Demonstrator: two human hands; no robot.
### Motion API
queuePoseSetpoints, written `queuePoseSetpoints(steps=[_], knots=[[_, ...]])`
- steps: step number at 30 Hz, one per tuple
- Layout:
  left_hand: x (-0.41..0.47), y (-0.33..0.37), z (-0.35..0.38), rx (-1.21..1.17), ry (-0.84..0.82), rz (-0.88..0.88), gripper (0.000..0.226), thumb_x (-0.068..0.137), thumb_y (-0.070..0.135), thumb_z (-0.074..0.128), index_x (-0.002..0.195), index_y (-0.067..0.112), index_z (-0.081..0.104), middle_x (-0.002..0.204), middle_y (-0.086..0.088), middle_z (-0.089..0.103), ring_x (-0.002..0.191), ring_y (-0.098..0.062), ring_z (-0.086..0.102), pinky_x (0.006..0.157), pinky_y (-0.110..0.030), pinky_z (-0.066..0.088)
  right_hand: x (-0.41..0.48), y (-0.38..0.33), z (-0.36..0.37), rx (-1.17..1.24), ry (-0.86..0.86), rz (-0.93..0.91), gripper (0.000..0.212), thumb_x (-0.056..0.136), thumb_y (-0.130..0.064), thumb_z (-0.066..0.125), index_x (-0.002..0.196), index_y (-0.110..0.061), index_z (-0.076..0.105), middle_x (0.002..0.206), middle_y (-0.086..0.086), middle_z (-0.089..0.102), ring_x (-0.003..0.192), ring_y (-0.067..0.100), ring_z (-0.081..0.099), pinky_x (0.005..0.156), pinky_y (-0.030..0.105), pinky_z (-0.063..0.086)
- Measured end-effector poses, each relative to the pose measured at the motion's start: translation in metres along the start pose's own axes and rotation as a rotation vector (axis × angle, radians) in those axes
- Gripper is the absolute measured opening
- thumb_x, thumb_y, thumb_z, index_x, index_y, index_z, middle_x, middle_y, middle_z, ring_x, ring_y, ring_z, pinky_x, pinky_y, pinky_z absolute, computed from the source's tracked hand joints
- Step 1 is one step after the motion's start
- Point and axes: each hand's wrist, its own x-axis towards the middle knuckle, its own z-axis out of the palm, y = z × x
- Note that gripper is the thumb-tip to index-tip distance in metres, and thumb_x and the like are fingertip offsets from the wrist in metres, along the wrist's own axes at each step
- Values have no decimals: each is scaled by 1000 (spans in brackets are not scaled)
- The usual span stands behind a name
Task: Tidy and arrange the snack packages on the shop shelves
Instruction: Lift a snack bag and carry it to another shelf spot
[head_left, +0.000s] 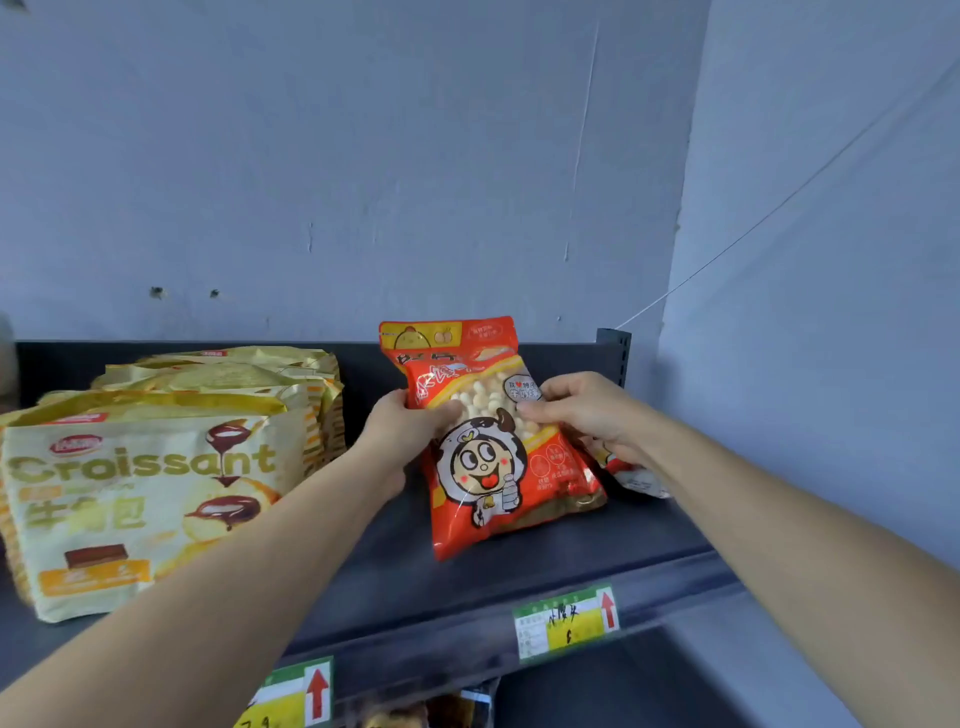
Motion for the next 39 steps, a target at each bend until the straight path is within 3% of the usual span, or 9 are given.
queuePoseSetpoints(steps=[6,10,13,17,21,25,28,33,39], knots=[[1,-6,11,-130,-81,-227,34,85,30,71,110,8,63,97,-14,74,85,-33,71,70,-43,57,21,6,-6,-10,-138,154,34,83,-40,70,105,-15,66,106,7,73,104,24,66,99,47,48],[-1,-4,15,-222,-137,-243,27,83,22,71,103,7,63,85,-15,75,66,-32,72,62,-42,55,27,9,-8,64,-138,94,19,85,-23,72,102,-19,64,103,7,72,104,24,65,97,48,49],[-4,1,13,-257,-138,-215,23,80,19,72,97,7,63,76,-15,74,59,-31,70,62,-41,55,27,11,-8,118,-142,32,37,82,-13,73,115,-20,58,108,9,70,102,24,66,85,42,53],[-8,9,6,-290,-138,-120,33,73,14,75,103,6,64,81,-13,75,63,-30,72,64,-41,57,25,8,-9,269,-165,-79,49,77,2,72,119,-16,55,109,10,71,105,26,66,92,45,51],[-7,10,2,-290,-51,4,61,63,5,81,119,8,56,93,-15,74,69,-31,73,56,-41,58,32,10,-12,417,-130,-100,32,82,-22,69,111,-12,58,102,7,71,96,23,67,85,39,53],[-12,5,1,-318,-37,28,64,63,3,81,120,10,53,96,-15,73,69,-31,73,54,-39,57,48,20,-11,-149,156,-5,25,99,-25,48,117,-12,60,112,8,65,90,19,61,77,32,52],[-16,1,-4,-334,-45,14,69,59,4,81,122,11,53,99,-16,73,74,-33,73,58,-43,58,56,22,-6,-473,34,168,36,95,-28,56,123,-6,58,110,13,65,83,20,62,67,29,50],[-26,2,-10,-318,-76,38,74,50,1,75,121,6,57,88,-16,74,68,-31,72,55,-38,57,75,17,2,-699,-98,273,56,90,-47,55,129,-5,54,129,13,58,111,28,59,95,40,50],[-41,5,-16,-231,-127,95,73,49,-4,76,119,9,57,94,-19,73,74,-35,72,56,-38,57,84,23,-1,-462,-132,328,66,85,-29,70,139,-2,42,144,18,44,129,34,44,92,39,41]])
